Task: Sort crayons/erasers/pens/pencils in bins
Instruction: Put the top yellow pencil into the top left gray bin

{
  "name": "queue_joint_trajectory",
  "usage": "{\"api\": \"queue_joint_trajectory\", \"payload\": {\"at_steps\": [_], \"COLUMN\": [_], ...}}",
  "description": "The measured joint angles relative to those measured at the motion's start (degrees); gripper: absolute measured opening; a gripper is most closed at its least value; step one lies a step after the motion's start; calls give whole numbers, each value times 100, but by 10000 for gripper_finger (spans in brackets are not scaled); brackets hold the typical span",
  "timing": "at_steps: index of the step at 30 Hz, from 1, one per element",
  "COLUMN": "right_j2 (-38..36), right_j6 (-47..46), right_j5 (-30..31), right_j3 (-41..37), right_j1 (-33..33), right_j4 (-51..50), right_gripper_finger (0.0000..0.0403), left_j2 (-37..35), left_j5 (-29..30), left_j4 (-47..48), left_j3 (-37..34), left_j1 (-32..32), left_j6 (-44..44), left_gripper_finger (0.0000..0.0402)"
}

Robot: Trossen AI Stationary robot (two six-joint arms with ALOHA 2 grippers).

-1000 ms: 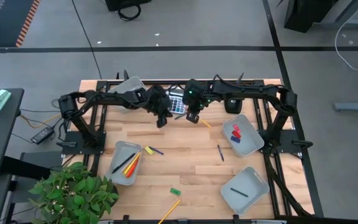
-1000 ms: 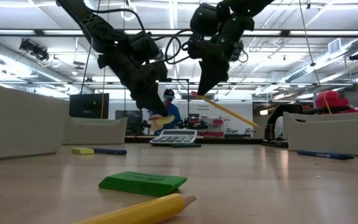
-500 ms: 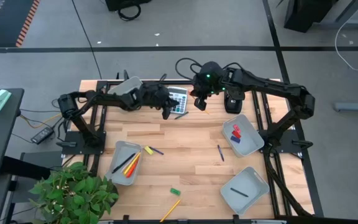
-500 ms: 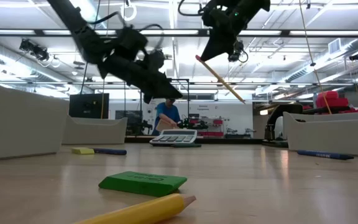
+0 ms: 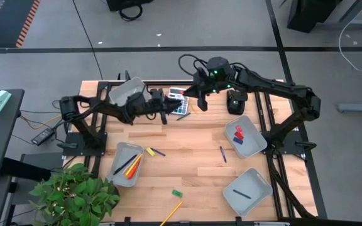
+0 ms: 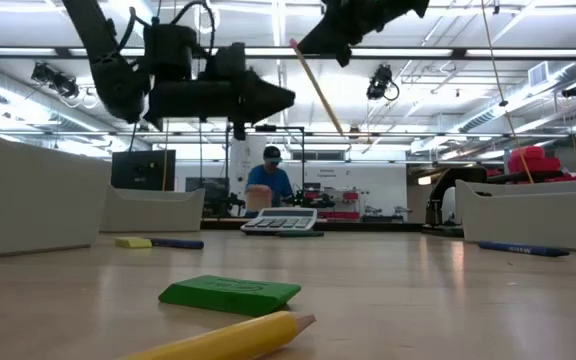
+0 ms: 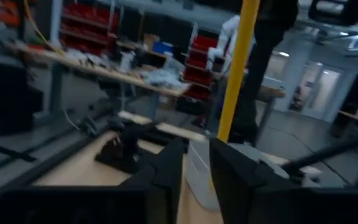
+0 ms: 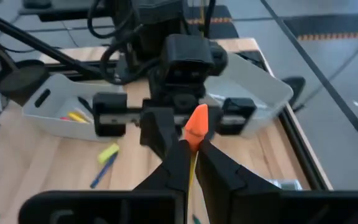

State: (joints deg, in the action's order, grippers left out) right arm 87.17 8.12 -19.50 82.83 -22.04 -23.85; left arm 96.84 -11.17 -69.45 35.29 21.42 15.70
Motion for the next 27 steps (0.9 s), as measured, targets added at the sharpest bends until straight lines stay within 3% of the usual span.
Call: {"api": "queue_joint_trajectory", "payload": {"at_steps": [4, 13, 27], "right_j2": [16, -67, -67], "right_j6": [99, 242, 242], "right_j5": [-56, -122, -161], "right_j3": [-9, -7, -7], "right_j1": [-25, -168, -147], "right_j4": [67, 175, 349], "right_gripper_finger": [36, 36, 36], "left_j2": [0, 0, 0], "left_j5": [416, 520, 611], "left_j4": [37, 199, -2], "left_j3": [216, 424, 487], "left_j1": [-220, -326, -329], "left_j6": [-267, -635, -446], "left_gripper_finger": [129, 195, 182]}}
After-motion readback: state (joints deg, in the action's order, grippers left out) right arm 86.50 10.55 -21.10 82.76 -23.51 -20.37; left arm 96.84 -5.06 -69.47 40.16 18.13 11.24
